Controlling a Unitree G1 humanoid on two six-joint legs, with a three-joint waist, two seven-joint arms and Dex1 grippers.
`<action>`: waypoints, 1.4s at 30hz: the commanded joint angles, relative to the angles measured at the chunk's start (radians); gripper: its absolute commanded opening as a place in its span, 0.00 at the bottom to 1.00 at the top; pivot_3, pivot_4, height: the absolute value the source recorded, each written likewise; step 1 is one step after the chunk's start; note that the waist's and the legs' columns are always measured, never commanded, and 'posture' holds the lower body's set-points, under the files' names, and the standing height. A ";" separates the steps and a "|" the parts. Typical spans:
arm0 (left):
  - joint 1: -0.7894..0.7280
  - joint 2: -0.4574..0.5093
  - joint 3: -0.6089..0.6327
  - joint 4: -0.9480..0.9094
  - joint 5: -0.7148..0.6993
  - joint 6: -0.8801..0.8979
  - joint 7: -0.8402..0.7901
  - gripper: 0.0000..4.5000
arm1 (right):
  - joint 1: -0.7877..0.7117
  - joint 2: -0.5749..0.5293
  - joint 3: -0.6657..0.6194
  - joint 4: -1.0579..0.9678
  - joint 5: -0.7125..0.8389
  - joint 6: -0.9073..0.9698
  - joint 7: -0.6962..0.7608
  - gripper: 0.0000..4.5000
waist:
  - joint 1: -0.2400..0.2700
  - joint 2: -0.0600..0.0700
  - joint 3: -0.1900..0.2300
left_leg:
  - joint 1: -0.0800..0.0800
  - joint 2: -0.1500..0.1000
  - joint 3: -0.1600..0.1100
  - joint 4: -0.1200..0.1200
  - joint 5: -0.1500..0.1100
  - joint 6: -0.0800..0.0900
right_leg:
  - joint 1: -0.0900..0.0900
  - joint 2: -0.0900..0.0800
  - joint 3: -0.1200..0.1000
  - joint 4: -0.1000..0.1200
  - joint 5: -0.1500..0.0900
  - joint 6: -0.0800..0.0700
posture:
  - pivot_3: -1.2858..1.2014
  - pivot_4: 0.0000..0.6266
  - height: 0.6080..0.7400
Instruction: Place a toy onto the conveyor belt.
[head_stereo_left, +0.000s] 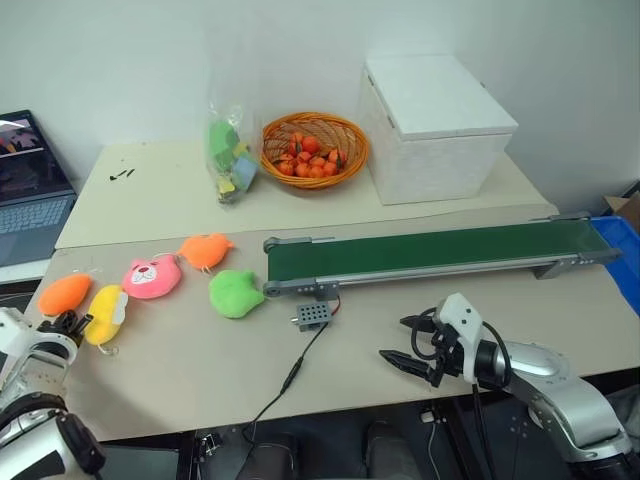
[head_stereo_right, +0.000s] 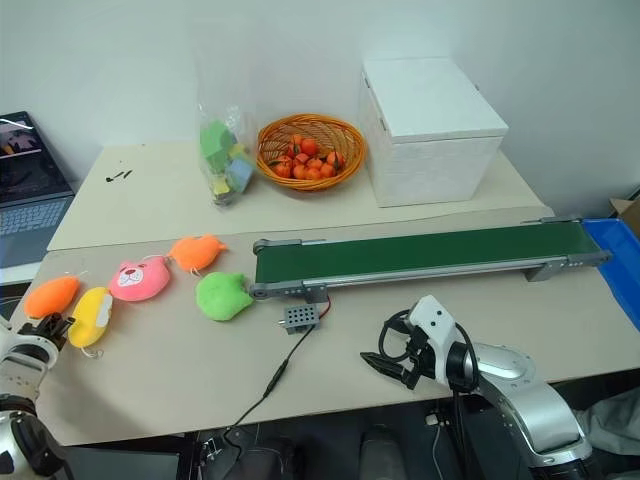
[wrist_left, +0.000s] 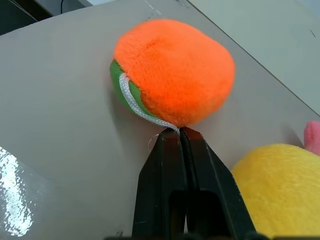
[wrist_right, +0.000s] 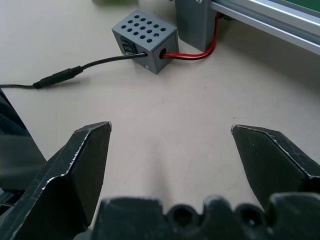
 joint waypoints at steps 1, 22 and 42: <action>-0.018 -0.006 0.012 -0.044 -0.017 -0.034 -0.010 0.02 | -0.006 0.007 -0.007 -0.039 0.007 0.001 -0.002 1.00 | 0.000 0.000 0.000 | 0.000 0.000 0.000 0.000 0.000 0.000 | 0.000 0.000 0.000 0.000 0.000 0.000 | 0.52 0.24 1.00; 0.277 -0.196 -0.136 -0.863 -0.107 0.261 -0.073 0.59 | -0.048 0.014 0.013 0.003 -0.006 -0.007 0.011 1.00 | 0.003 0.000 0.000 | 0.000 0.000 0.000 0.001 0.000 0.000 | 0.001 0.000 0.001 0.000 0.000 -0.001 | 0.52 0.24 1.00; 0.180 0.282 0.014 -0.277 0.029 0.052 -0.116 0.59 | -0.070 0.039 0.033 0.038 -0.026 -0.020 0.022 1.00 | 0.001 -0.001 0.000 | 0.000 0.001 0.004 0.001 -0.001 0.000 | -0.002 0.001 -0.001 -0.001 0.001 -0.002 | 0.52 0.24 1.00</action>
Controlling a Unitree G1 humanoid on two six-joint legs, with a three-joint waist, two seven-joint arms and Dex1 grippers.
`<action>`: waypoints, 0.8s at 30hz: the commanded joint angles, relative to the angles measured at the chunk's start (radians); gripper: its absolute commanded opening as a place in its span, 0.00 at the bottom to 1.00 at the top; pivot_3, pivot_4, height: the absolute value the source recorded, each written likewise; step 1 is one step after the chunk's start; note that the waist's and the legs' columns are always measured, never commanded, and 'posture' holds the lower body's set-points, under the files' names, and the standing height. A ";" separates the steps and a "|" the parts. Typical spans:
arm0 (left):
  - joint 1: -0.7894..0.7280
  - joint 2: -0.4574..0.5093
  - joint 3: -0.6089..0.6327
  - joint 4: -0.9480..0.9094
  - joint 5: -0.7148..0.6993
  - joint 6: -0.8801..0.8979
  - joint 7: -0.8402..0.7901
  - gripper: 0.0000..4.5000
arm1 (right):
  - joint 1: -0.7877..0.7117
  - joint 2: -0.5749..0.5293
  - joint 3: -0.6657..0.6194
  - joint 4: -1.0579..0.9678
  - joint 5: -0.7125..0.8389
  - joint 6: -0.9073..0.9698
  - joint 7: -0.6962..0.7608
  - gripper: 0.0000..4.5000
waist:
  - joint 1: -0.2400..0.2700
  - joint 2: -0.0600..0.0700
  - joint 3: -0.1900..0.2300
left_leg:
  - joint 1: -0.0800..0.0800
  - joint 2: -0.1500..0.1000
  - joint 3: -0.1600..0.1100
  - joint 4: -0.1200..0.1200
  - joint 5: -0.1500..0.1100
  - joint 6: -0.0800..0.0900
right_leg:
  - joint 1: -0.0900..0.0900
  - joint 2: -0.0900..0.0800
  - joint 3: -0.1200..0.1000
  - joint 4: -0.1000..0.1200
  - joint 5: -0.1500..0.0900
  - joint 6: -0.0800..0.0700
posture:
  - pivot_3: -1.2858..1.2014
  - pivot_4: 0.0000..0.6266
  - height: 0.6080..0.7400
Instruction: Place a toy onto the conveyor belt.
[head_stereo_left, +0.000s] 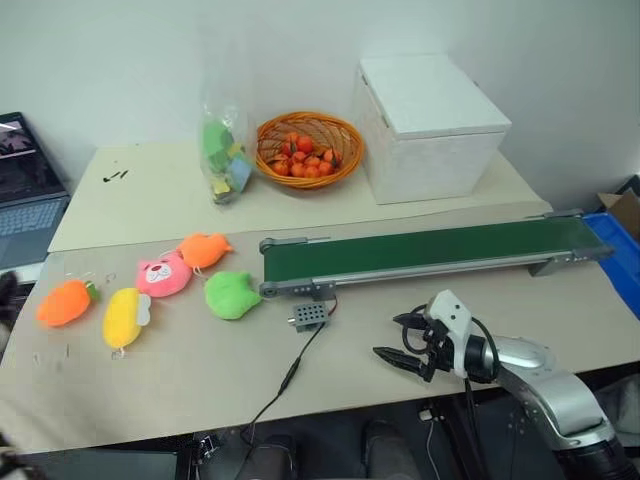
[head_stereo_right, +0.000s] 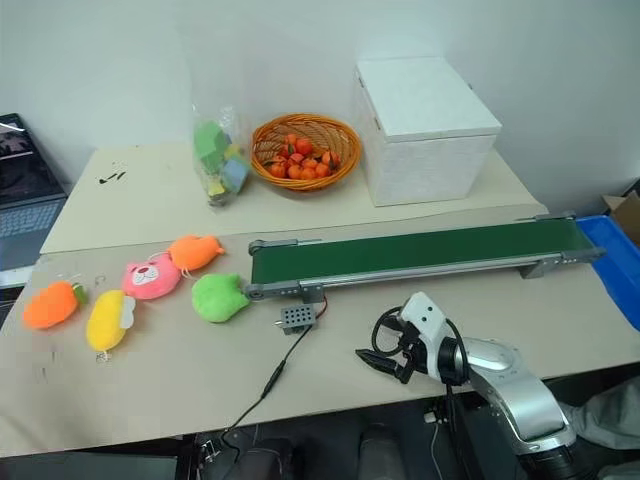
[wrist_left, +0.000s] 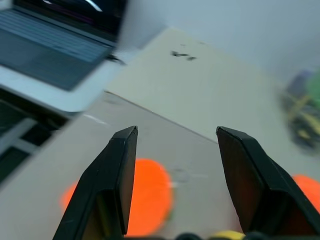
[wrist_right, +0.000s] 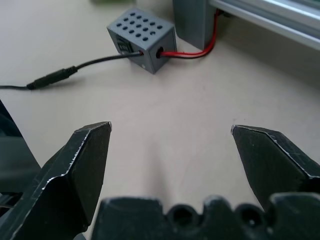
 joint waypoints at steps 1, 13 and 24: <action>-0.091 0.113 -0.074 0.223 0.097 -0.119 -0.134 0.59 | -0.010 0.011 -0.011 -0.027 0.013 -0.016 0.011 1.00 | 0.017 0.000 0.000 | 0.000 0.000 0.000 0.000 0.000 0.000 | 0.001 -0.001 -0.002 0.000 0.000 0.000 | 0.52 0.24 1.00; -0.339 0.163 -0.362 0.550 0.374 -0.355 -0.374 0.59 | 0.025 0.023 -0.016 -0.050 0.004 -0.020 -0.013 1.00 | 0.008 -0.004 -0.002 | 0.003 0.000 0.001 0.000 -0.001 0.001 | 0.002 -0.002 -0.005 0.003 0.000 0.000 | 0.52 0.24 1.00; -0.426 0.173 -0.455 0.618 0.513 -0.363 -0.299 0.59 | 0.087 0.021 -0.064 -0.112 0.016 0.002 -0.050 1.00 | 0.000 -0.004 -0.001 | 0.003 0.000 0.003 0.001 -0.001 0.002 | 0.001 -0.002 -0.005 0.003 0.000 0.000 | 0.52 0.24 1.00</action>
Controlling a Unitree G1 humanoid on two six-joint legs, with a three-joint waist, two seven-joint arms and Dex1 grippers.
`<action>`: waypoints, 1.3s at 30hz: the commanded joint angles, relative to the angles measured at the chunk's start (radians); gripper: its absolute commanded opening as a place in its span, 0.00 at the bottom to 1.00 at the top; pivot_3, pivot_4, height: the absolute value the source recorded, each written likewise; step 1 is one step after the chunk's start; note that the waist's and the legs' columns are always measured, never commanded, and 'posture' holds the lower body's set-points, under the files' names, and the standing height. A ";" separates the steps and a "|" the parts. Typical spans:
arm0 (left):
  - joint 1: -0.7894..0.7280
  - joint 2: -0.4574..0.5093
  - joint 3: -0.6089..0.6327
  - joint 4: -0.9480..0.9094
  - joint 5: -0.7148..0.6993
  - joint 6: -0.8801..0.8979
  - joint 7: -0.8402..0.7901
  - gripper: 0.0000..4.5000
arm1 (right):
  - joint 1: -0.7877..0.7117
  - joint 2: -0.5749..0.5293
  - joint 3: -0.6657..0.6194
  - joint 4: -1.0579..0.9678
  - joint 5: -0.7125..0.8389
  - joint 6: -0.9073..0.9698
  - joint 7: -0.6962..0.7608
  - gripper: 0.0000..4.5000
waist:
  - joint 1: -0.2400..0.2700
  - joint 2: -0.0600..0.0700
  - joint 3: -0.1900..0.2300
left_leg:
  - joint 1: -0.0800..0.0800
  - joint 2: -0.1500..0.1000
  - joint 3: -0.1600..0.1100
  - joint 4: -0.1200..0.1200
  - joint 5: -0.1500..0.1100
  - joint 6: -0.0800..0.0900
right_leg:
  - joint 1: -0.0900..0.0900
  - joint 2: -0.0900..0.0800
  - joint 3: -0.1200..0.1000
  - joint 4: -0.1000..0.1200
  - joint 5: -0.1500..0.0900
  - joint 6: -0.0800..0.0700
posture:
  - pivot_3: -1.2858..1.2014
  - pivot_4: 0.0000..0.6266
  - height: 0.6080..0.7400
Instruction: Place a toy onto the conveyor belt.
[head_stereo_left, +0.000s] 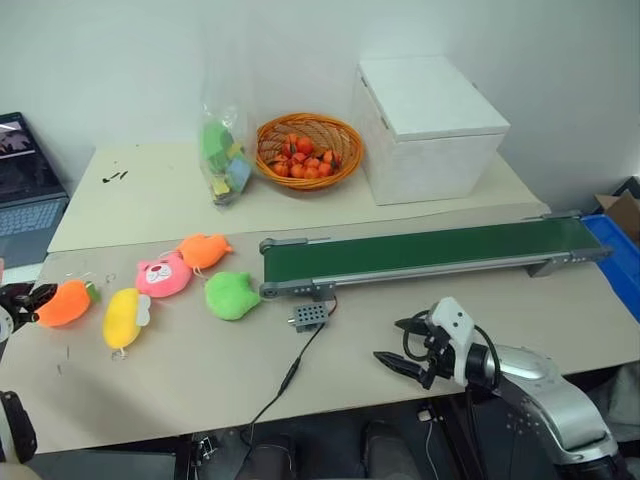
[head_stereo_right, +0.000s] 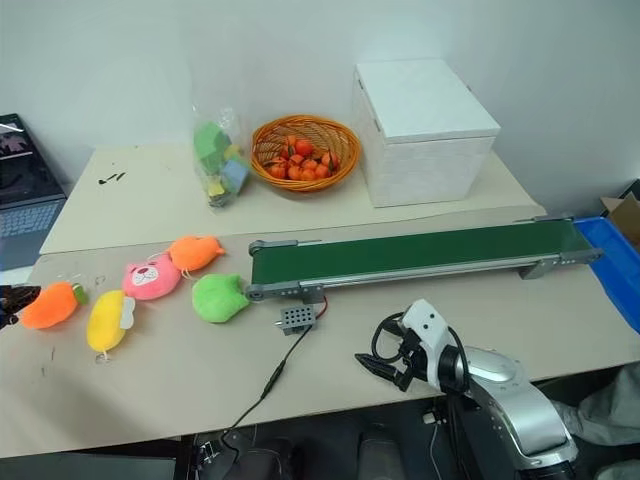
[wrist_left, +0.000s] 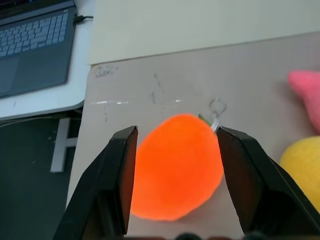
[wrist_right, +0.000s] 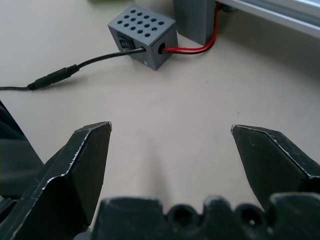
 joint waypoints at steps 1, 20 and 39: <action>-0.044 0.026 -0.001 0.003 0.024 -0.027 0.047 0.59 | 0.017 -0.002 -0.036 -0.053 0.017 0.002 -0.011 1.00 | 0.002 0.000 0.000 | 0.000 0.000 0.000 0.000 0.000 0.000 | 0.000 0.000 0.000 0.000 0.000 0.000 | 0.52 0.24 1.00; -0.019 -0.027 -0.018 0.031 0.102 -0.024 0.198 0.99 | 0.048 -0.027 -0.088 -0.094 0.032 0.025 -0.015 1.00 | -0.001 0.000 0.000 | 0.000 0.000 0.000 0.000 0.000 0.000 | 0.000 0.000 0.000 0.001 0.000 0.000 | 0.52 0.24 1.00; -0.010 -0.124 -0.050 0.032 0.171 -0.036 0.336 0.99 | 0.040 -0.015 -0.102 -0.101 0.056 0.038 -0.034 1.00 | 0.004 0.000 0.000 | 0.000 0.000 0.001 0.001 0.000 0.000 | 0.000 0.000 0.000 0.001 0.000 0.000 | 0.52 0.24 1.00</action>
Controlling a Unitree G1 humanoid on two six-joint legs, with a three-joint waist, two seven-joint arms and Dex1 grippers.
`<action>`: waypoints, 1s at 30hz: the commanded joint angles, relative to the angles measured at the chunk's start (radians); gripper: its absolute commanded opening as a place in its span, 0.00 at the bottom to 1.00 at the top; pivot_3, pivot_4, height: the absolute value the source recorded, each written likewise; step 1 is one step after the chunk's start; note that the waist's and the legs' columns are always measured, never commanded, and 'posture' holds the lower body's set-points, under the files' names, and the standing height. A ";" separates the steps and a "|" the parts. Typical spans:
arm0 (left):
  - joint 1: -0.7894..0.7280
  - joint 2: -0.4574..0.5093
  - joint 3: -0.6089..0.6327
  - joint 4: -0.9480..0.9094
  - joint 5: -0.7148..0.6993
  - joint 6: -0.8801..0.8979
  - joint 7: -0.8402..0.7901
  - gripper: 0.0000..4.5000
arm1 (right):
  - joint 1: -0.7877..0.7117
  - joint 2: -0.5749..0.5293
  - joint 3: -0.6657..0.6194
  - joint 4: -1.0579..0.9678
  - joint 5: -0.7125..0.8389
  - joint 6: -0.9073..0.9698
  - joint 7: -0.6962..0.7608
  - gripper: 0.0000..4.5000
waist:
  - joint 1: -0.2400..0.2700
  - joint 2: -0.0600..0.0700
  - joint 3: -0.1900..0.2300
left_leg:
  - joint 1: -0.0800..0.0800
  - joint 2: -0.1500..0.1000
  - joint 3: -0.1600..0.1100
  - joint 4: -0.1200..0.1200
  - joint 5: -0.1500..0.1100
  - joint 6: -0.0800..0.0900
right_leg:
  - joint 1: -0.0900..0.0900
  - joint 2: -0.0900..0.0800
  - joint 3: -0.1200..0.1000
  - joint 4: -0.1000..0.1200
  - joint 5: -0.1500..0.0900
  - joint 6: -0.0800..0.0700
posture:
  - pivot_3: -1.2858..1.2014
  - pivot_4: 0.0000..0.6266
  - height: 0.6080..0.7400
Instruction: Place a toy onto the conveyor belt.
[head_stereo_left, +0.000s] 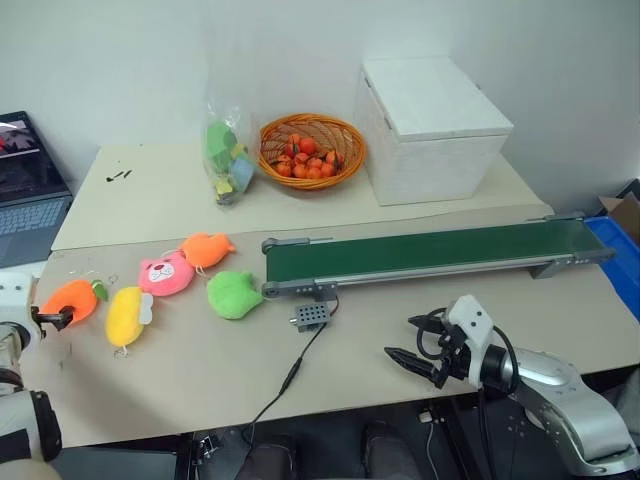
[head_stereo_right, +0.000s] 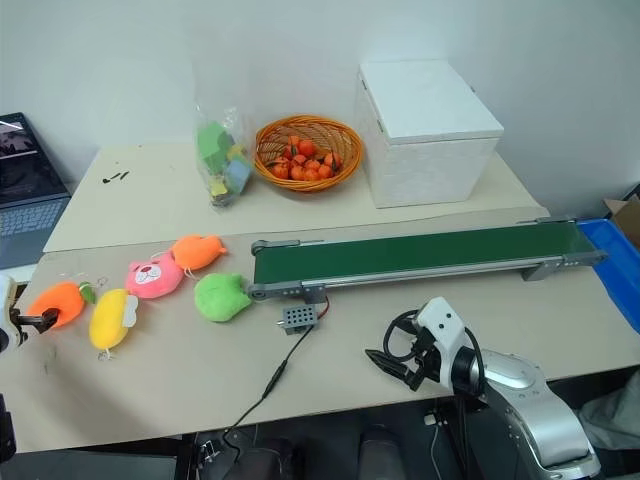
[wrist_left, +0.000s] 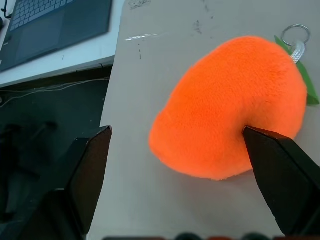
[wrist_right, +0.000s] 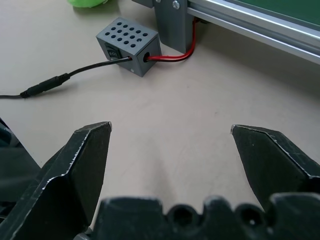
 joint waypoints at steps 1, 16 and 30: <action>-0.020 -0.015 -0.008 -0.006 0.015 -0.007 0.022 0.99 | -0.006 0.005 -0.023 -0.030 0.018 0.002 -0.009 1.00 | 0.000 0.000 0.000 | 0.000 0.000 0.000 0.000 0.000 0.000 | 0.000 0.000 0.000 0.000 0.000 0.000 | 0.52 0.24 1.00; -0.031 -0.022 0.018 -0.005 0.007 -0.007 0.013 0.24 | 0.019 0.007 -0.028 -0.046 0.021 -0.001 -0.030 1.00 | 0.001 0.000 0.000 | 0.000 0.000 0.000 0.000 0.000 0.000 | 0.000 0.000 0.000 0.000 0.000 0.000 | 0.52 0.24 1.00; 0.002 -0.029 0.053 -0.004 -0.006 -0.003 0.022 0.01 | 0.009 0.007 -0.024 -0.034 0.012 -0.006 -0.036 1.00 | -0.001 0.000 0.000 | 0.000 0.000 0.000 0.000 0.000 0.000 | 0.000 0.000 0.000 0.000 0.000 0.000 | 0.52 0.24 1.00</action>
